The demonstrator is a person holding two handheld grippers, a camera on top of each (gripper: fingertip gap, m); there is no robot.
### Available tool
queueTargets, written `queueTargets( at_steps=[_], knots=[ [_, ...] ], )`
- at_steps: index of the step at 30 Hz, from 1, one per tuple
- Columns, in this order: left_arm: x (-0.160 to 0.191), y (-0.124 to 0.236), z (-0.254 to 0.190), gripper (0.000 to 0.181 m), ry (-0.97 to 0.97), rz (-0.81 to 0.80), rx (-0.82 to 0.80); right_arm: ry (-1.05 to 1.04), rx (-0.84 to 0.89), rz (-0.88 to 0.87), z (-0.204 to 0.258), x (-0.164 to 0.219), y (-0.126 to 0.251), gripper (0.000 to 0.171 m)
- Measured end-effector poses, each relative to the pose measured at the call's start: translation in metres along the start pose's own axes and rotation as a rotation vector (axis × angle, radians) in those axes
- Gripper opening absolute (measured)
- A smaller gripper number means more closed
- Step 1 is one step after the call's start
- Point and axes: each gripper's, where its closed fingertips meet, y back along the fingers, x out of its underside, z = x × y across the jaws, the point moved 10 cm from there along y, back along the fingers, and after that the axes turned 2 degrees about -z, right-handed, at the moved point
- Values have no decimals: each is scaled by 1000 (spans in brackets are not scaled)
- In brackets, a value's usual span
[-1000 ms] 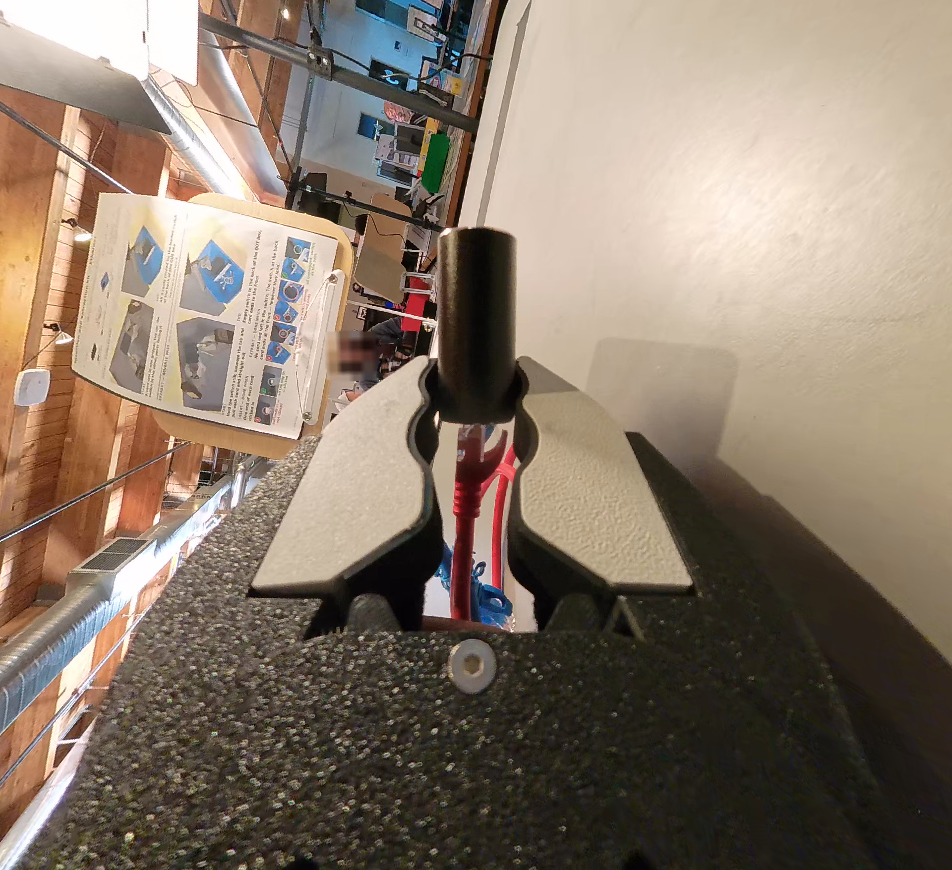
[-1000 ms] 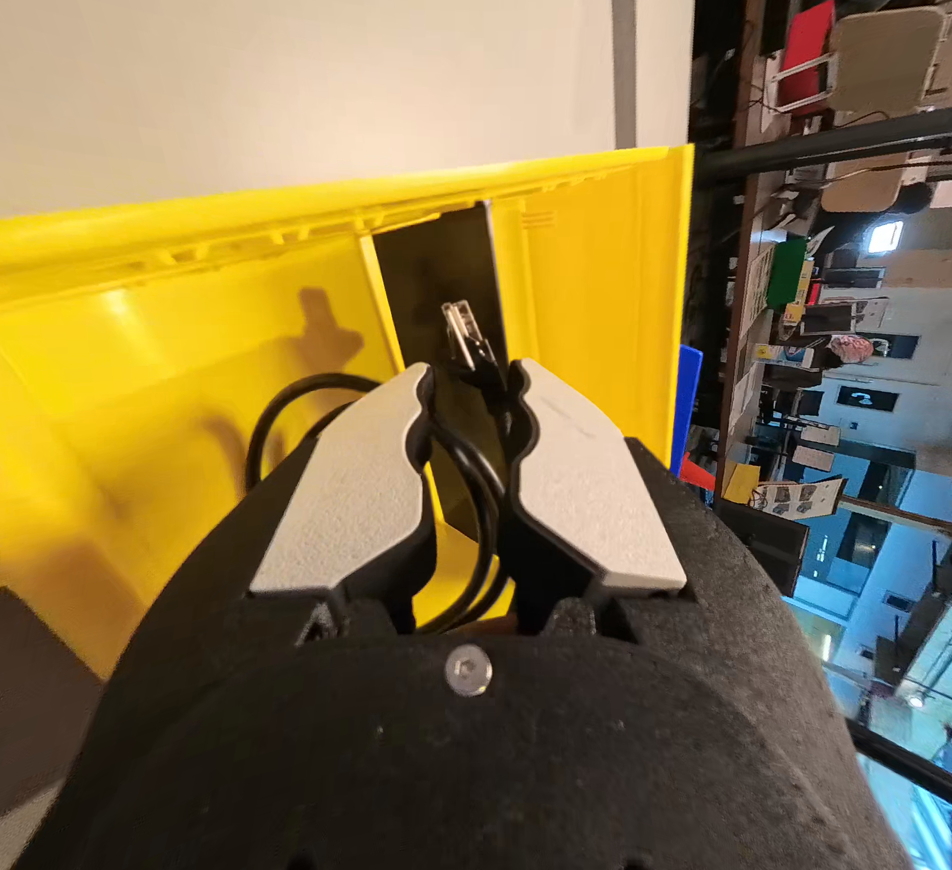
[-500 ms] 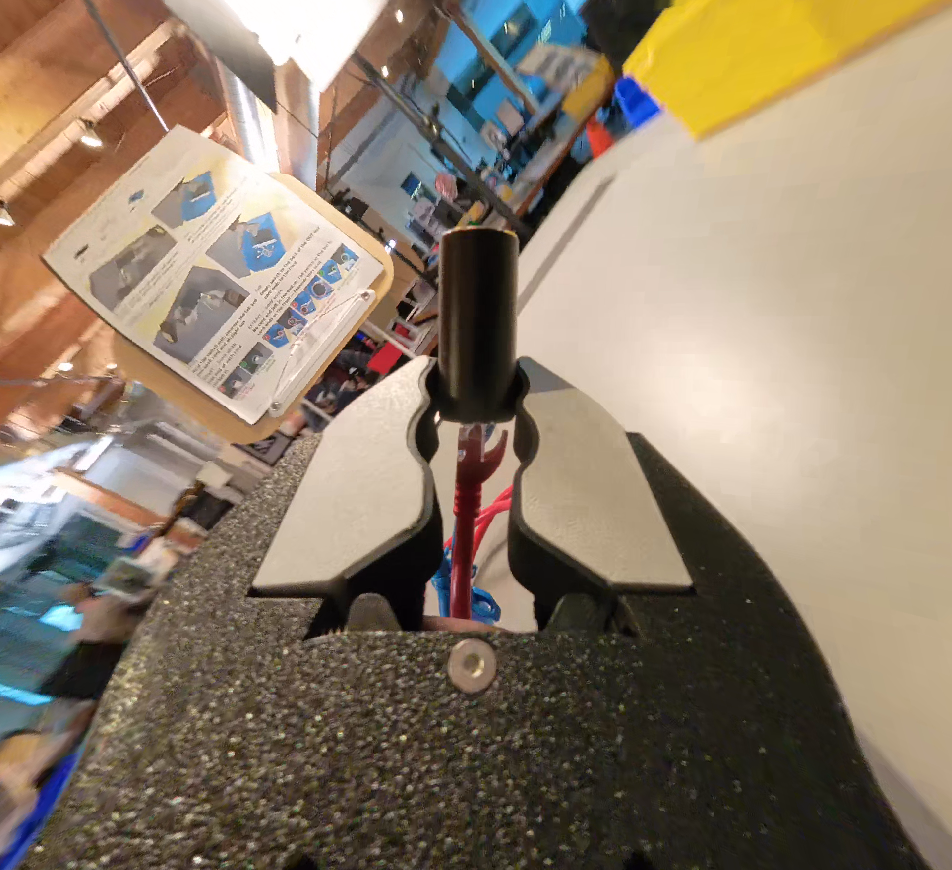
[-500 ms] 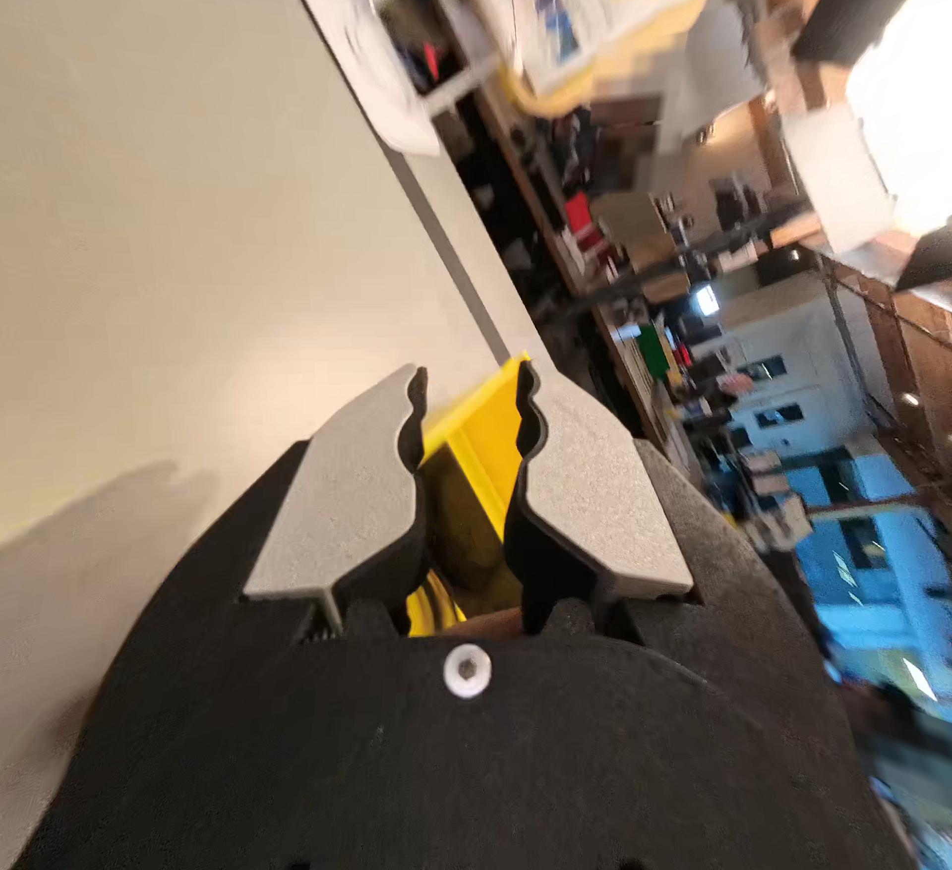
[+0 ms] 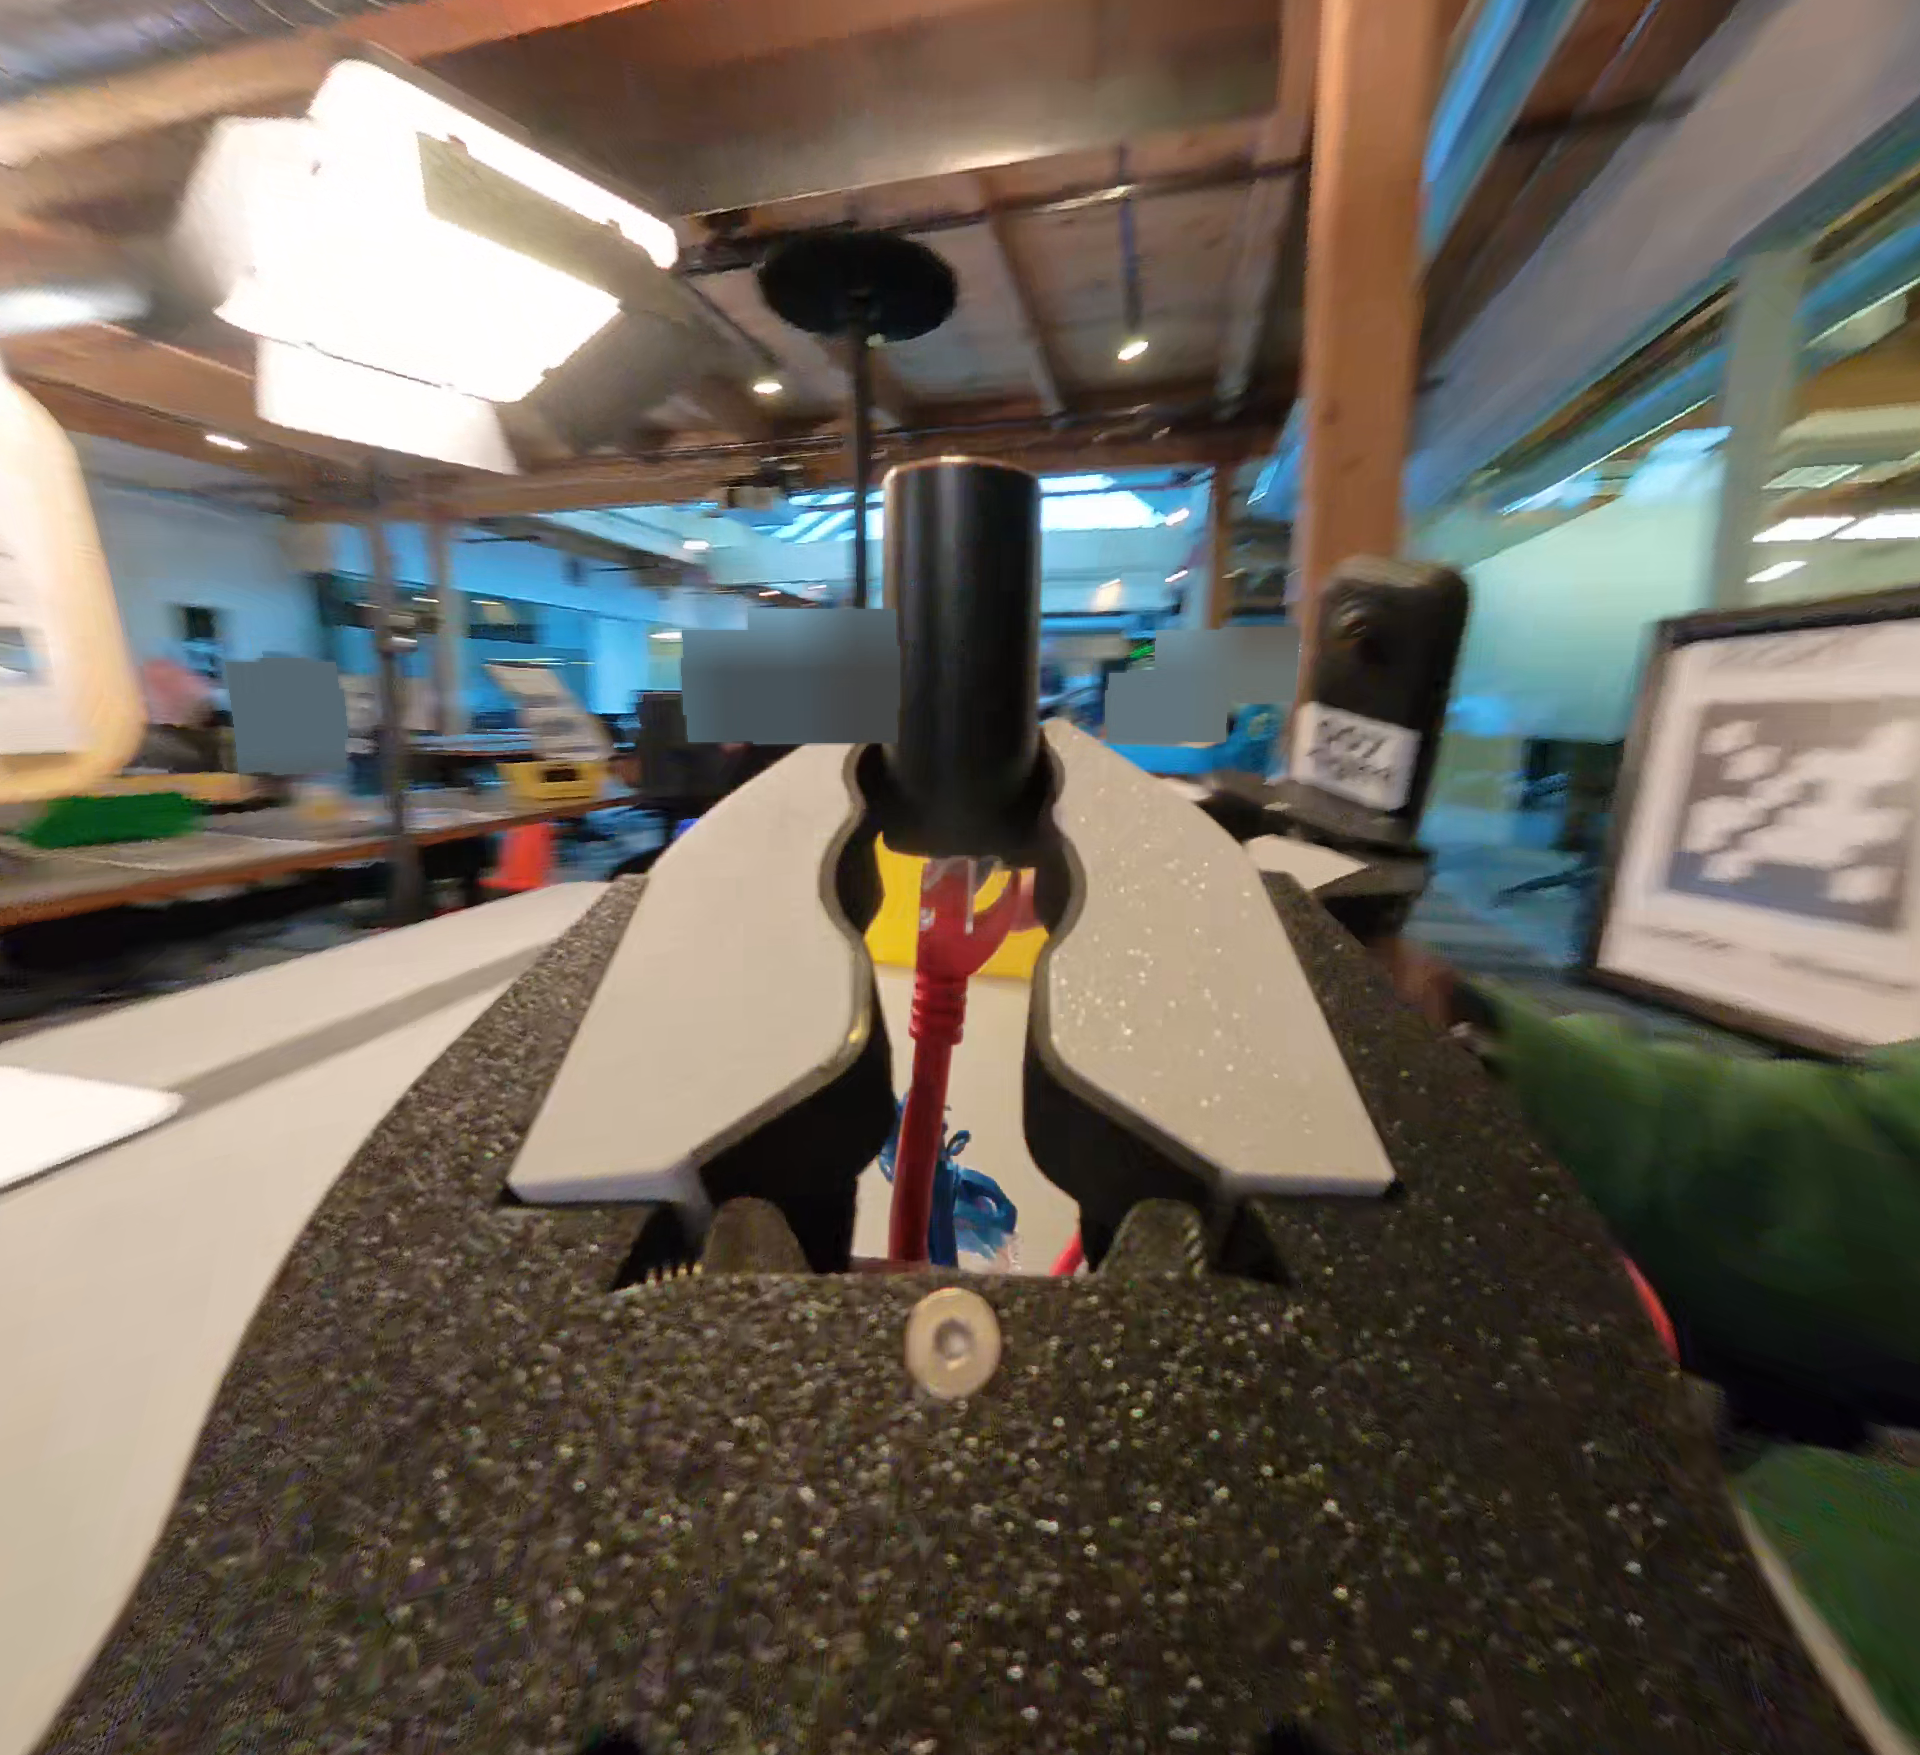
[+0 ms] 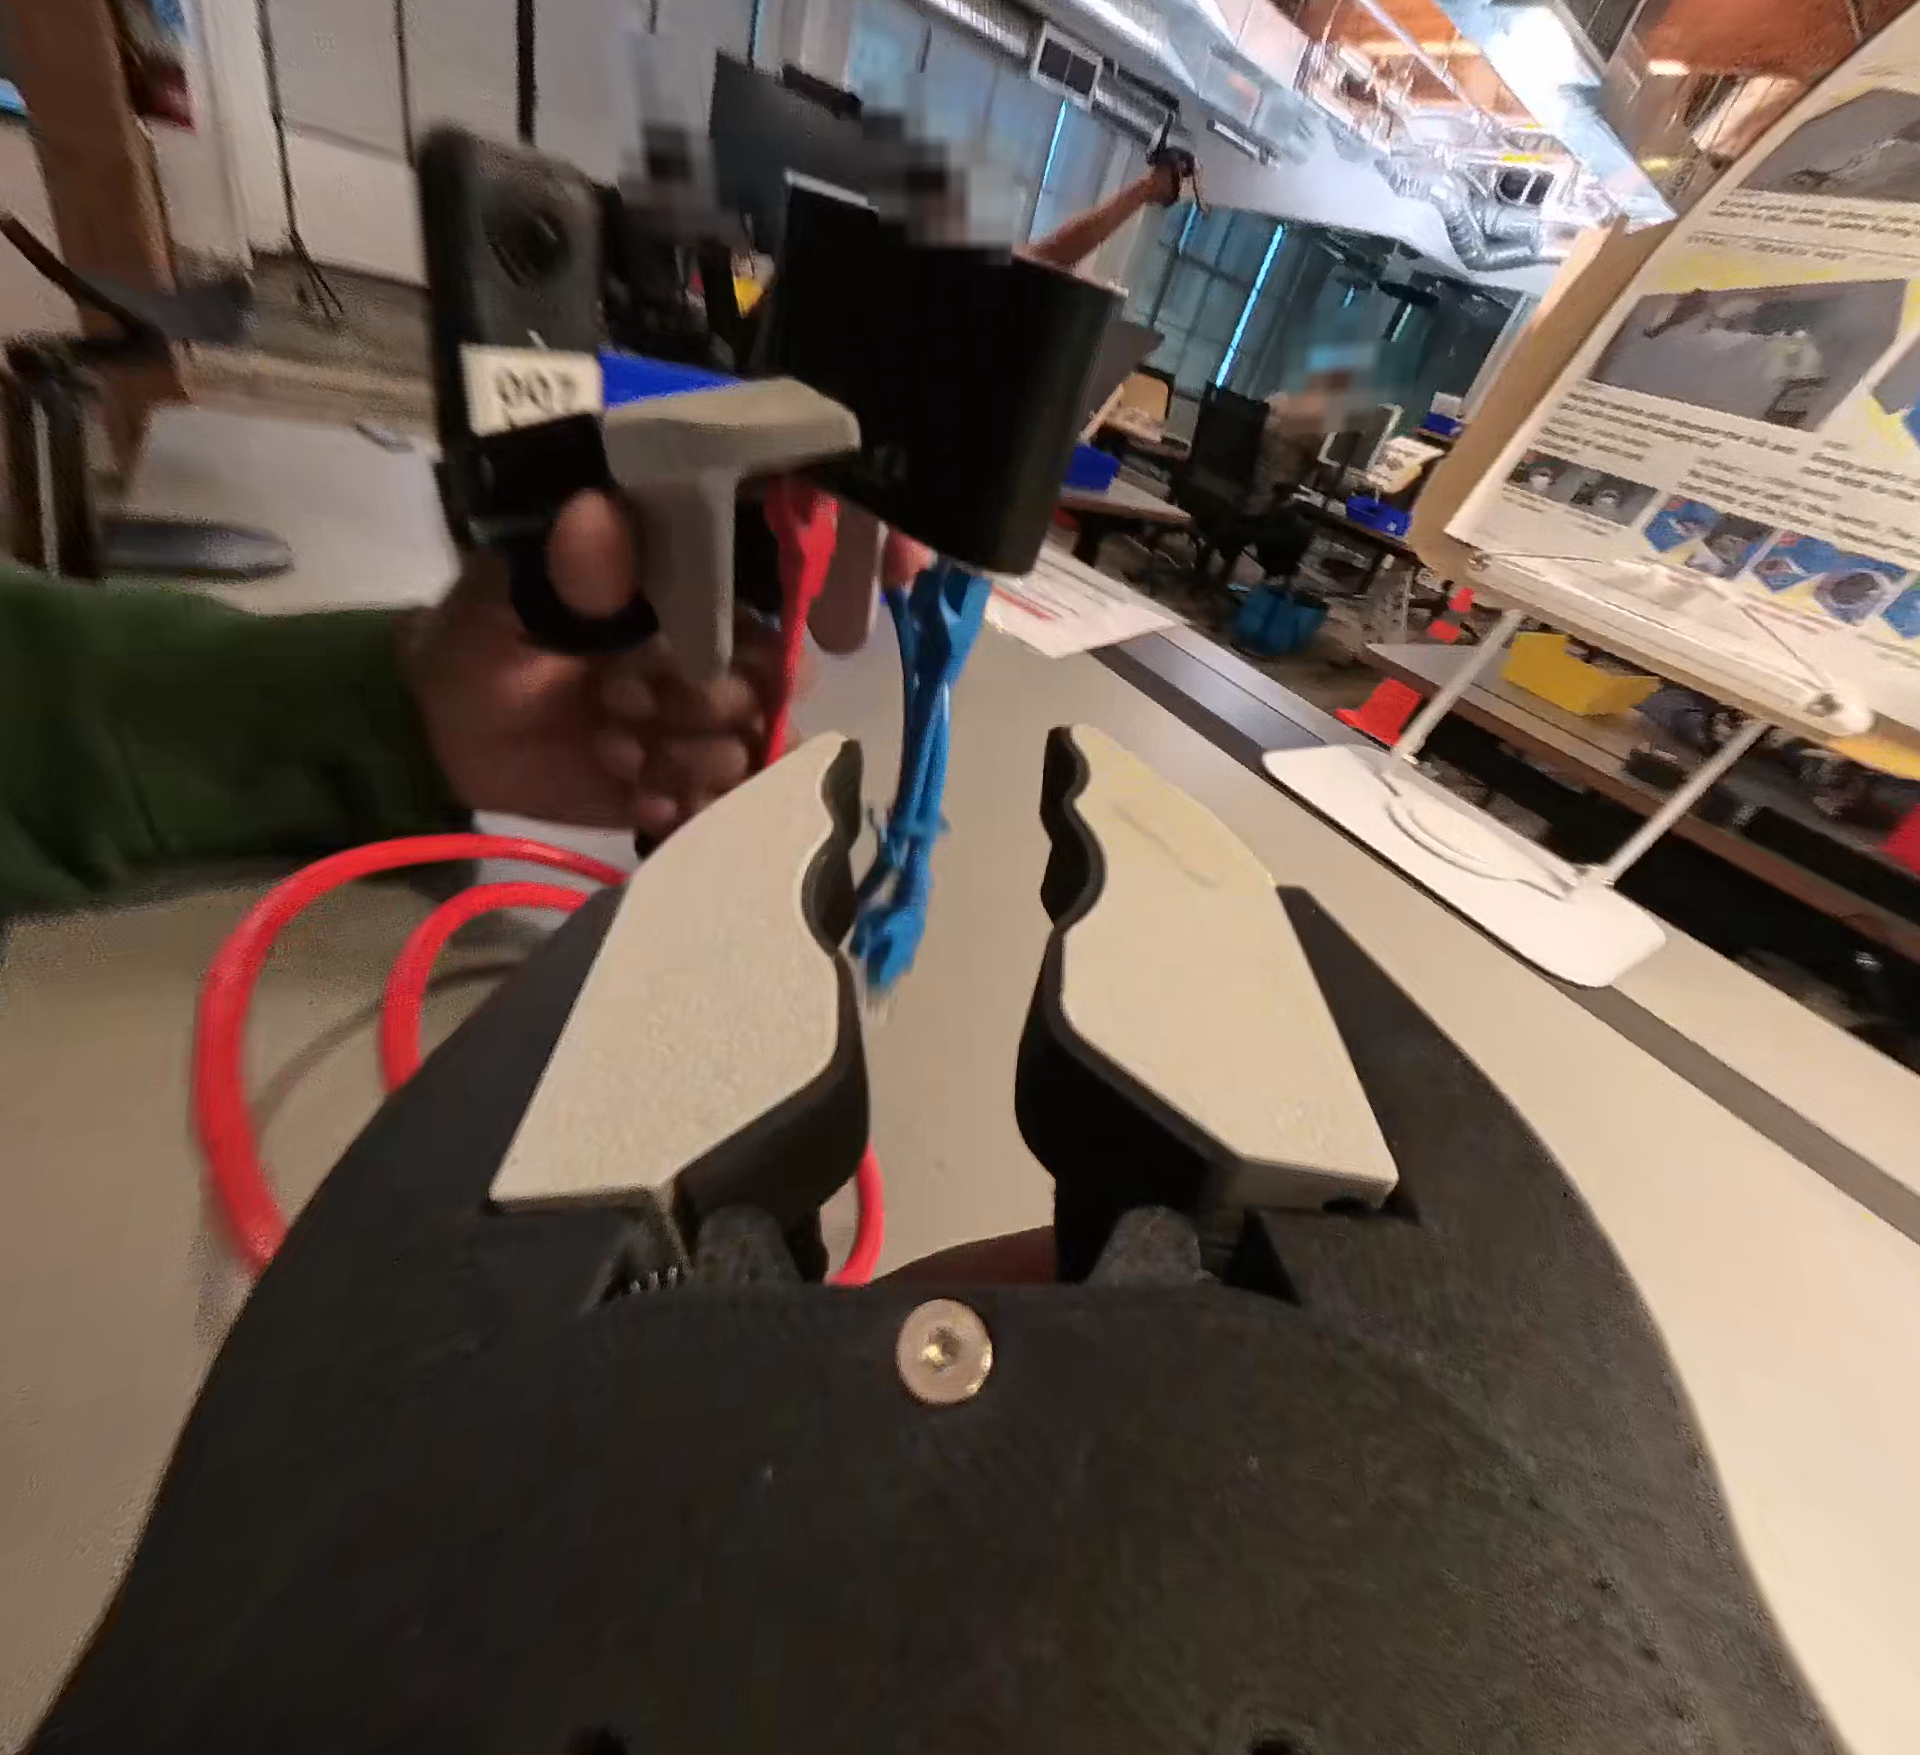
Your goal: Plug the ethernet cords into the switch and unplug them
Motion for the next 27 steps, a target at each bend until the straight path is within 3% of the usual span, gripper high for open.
queueTargets(
  at_steps=[7,11,18,27],
  knots=[
    [13,-7,-10,25,210,-11,229,-133,-92,-13,18,4,-12,36],
    [15,-9,-10,25,226,14,252,-142,-92,-31,17,4,-8,12],
    [3,-6,-16,37,6,88,192,10,-105,-2,16,-1,0,10],
    [-6,-7,-28,55,-304,158,107,379,-57,281,18,-20,18,10]
  ],
)
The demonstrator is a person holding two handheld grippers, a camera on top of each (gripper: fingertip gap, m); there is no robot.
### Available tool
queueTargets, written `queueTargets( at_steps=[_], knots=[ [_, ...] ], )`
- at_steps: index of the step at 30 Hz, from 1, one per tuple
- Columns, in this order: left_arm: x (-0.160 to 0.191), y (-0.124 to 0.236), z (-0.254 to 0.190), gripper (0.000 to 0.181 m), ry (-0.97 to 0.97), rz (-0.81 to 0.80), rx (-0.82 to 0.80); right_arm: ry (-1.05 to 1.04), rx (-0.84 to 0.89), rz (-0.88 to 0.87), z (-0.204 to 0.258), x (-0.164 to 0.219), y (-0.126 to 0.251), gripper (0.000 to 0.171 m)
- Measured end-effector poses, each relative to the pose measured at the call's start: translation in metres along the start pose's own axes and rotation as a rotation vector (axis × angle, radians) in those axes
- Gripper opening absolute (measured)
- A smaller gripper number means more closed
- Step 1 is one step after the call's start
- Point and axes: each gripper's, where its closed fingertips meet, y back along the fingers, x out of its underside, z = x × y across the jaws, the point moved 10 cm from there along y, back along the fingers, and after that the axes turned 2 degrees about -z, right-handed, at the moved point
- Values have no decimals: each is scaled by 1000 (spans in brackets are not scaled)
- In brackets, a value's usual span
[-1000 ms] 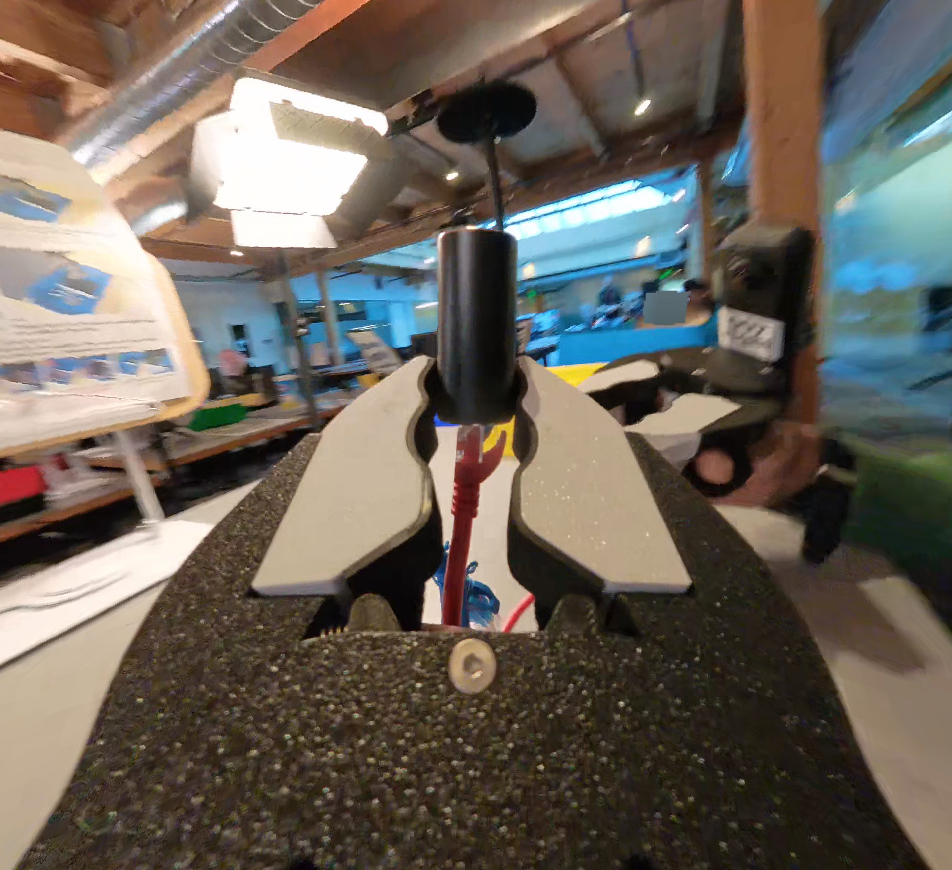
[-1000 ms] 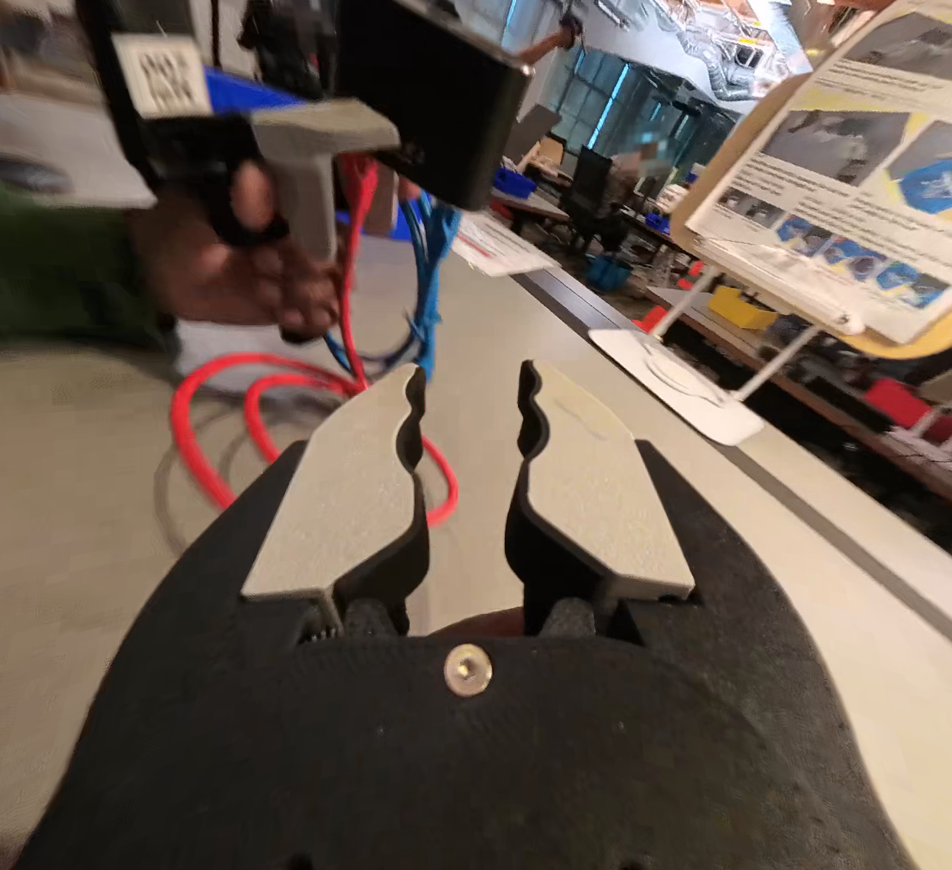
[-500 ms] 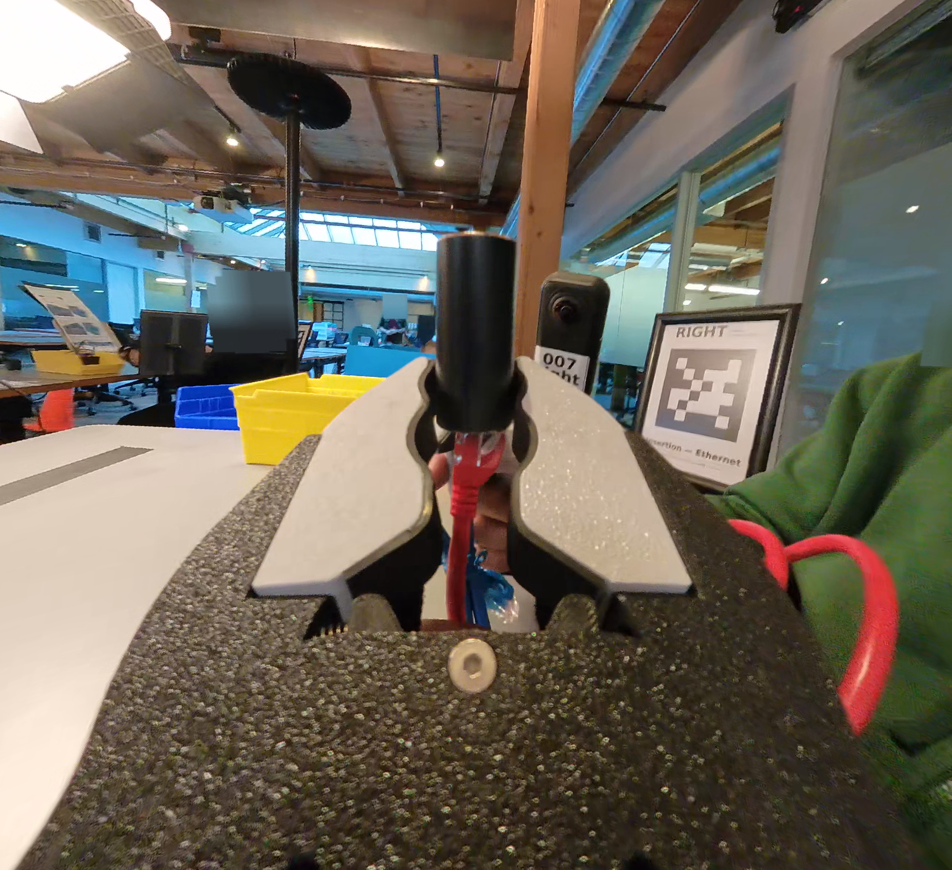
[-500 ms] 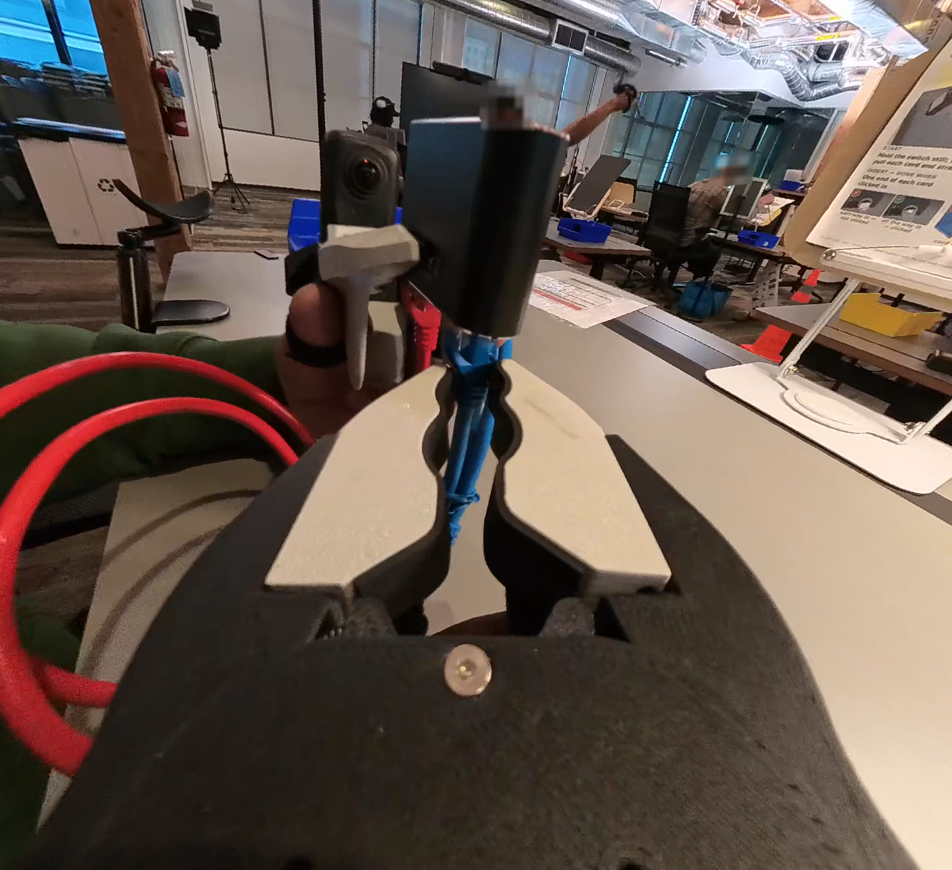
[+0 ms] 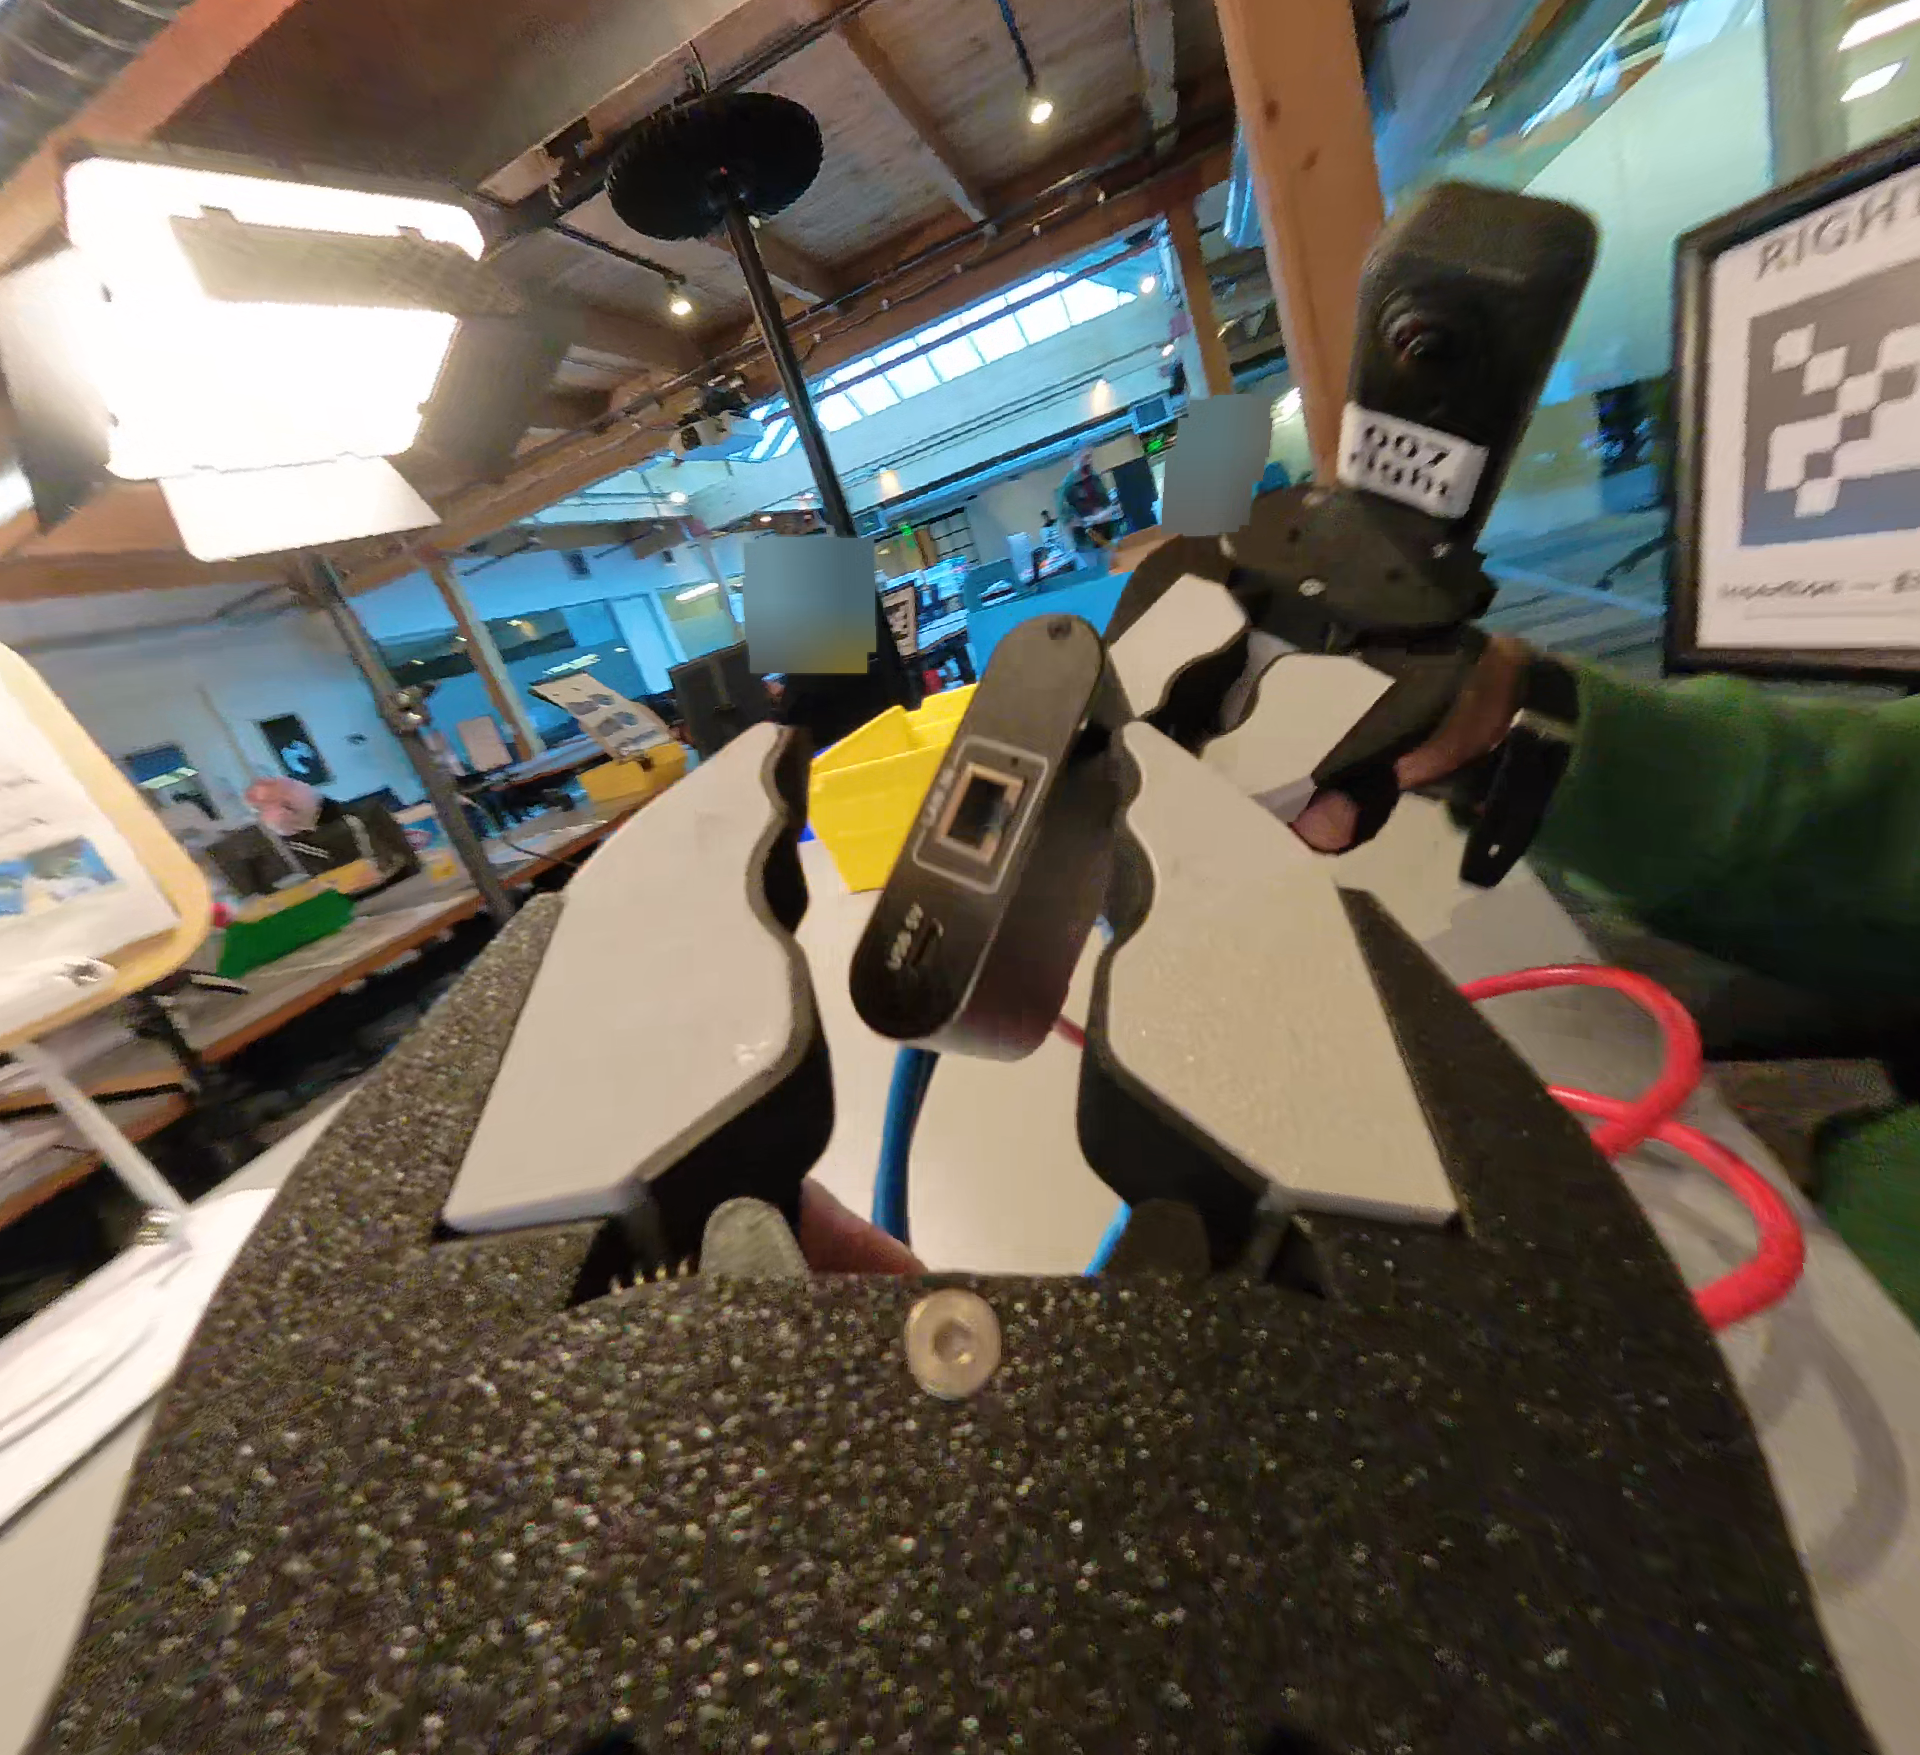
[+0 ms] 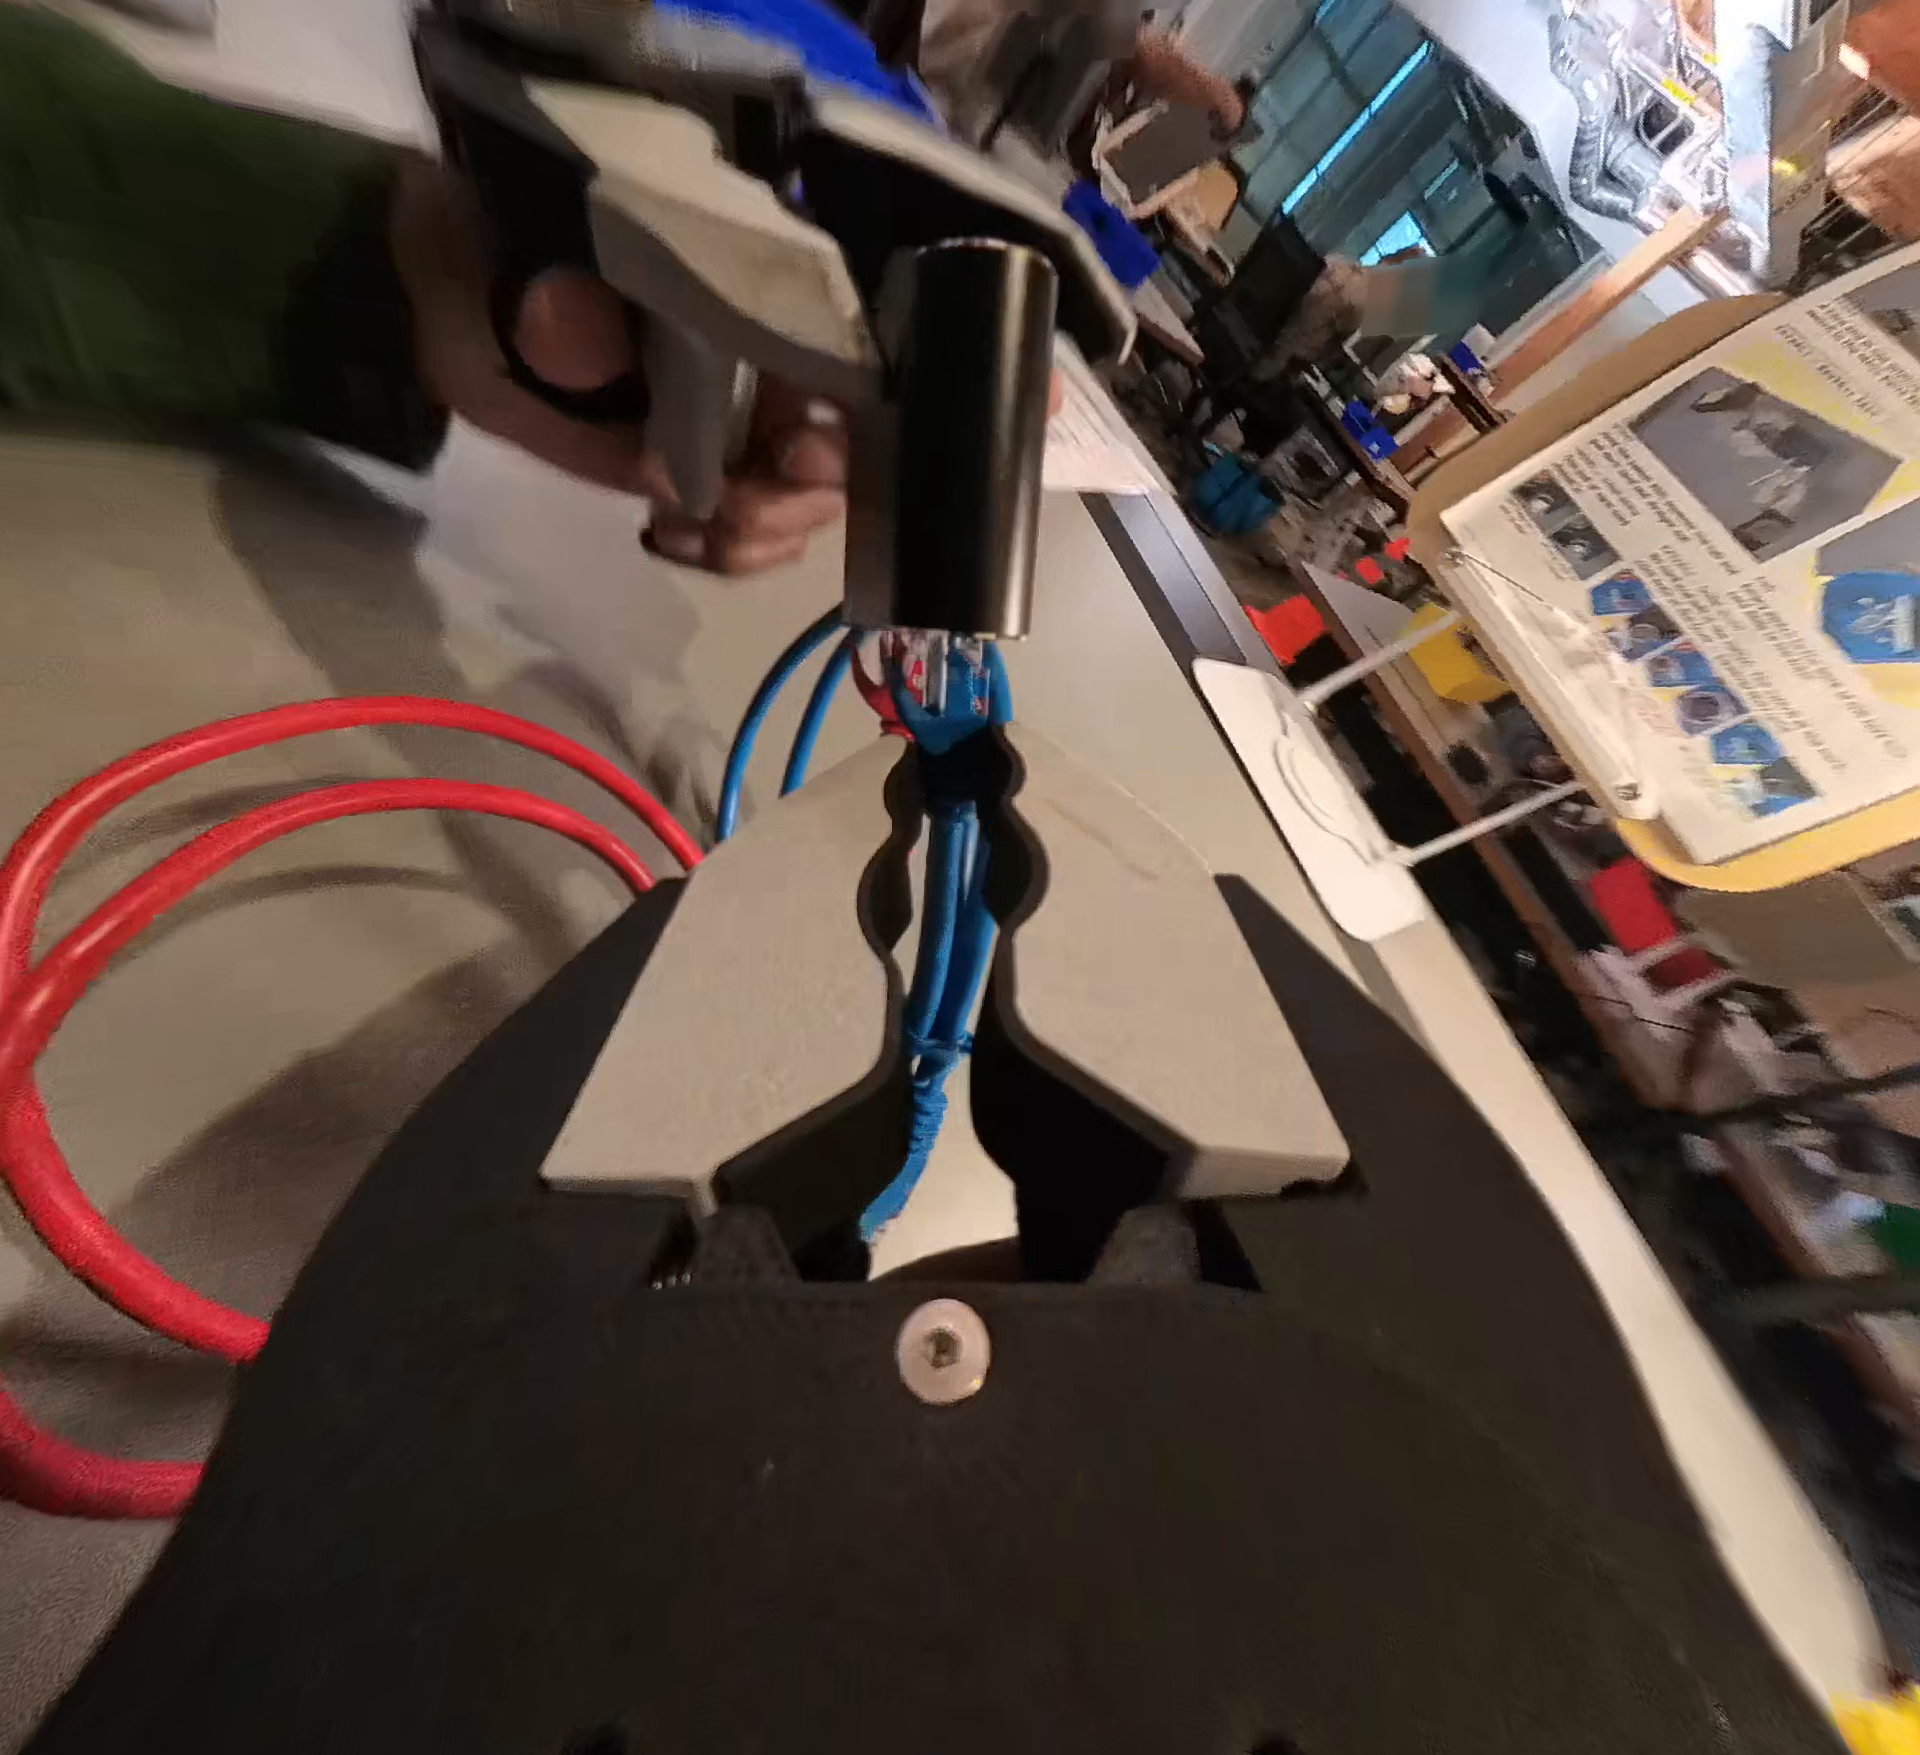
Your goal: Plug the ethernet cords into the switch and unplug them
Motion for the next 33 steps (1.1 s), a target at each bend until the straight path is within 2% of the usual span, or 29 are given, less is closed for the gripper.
queueTargets(
  at_steps=[5,11,15,21,28,31,33],
  knots=[
    [9,-9,-17,59,-241,151,22,252,17,209,9,3,4,10],
    [35,-20,-32,59,-403,380,110,411,-117,303,32,22,-16,9],
    [45,-23,-38,50,-438,448,154,400,-138,296,33,28,-22,9],
    [46,-23,-39,50,-434,466,167,372,-154,258,32,33,-20,10],
    [47,-17,-37,58,-332,509,219,308,-144,192,24,34,-12,9],
    [48,-15,-35,56,-333,516,211,262,-138,138,18,34,-3,9],
    [48,-16,-37,49,-327,492,218,237,-150,92,17,32,0,9]
  ],
)
